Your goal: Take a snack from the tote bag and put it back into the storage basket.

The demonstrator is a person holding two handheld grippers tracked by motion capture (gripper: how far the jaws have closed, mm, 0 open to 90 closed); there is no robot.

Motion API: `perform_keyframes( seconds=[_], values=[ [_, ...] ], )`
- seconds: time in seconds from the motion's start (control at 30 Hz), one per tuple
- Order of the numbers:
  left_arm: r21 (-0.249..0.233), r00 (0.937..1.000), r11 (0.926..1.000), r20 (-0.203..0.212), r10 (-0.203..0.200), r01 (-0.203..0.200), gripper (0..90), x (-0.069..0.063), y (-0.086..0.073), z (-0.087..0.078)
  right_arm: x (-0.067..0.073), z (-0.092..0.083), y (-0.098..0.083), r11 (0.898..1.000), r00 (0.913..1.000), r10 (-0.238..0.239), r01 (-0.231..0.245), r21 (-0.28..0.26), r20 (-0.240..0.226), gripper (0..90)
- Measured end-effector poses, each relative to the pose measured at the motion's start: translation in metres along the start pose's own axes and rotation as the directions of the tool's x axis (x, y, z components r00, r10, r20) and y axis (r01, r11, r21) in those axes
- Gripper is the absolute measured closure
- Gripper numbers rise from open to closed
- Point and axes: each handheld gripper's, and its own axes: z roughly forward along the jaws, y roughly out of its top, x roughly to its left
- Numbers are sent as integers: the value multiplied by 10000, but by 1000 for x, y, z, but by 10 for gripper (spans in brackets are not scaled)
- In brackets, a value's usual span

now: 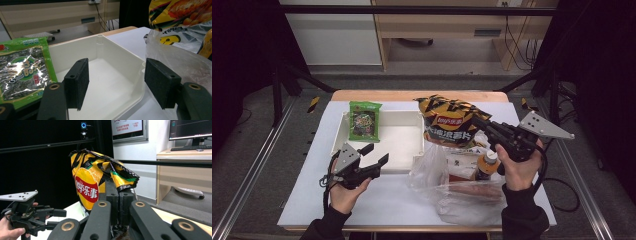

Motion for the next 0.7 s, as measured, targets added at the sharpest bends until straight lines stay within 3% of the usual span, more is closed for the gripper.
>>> perform_keyframes(
  seconds=[0.2,0.7],
  values=[
    [-119,9995,9997,-220,-238,235,355,10,2,-7,8,23,-2,10000,10000,59,-59,-7,-46,894],
    [-61,9958,9993,-832,-376,372,336,31,-5,-26,22,94,-7,9990,9987,233,-216,383,-443,894]
  ],
)
